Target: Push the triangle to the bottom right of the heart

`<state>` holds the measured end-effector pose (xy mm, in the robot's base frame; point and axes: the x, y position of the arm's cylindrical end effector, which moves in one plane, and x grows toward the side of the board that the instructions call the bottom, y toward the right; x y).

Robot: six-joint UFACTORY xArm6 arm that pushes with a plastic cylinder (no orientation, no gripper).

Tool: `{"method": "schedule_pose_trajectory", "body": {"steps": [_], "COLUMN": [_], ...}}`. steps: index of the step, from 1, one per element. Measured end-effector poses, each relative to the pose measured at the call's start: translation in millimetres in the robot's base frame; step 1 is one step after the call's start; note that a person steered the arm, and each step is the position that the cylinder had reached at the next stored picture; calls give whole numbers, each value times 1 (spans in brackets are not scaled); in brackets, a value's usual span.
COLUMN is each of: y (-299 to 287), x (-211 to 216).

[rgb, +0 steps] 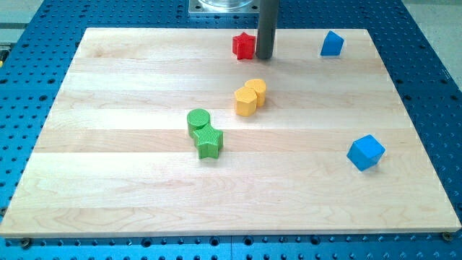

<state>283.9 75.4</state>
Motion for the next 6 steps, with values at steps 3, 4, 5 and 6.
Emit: {"method": "schedule_pose_trajectory", "body": {"steps": [3, 4, 5, 6], "y": [193, 177, 112, 76], "x": [-22, -60, -35, 57]}}
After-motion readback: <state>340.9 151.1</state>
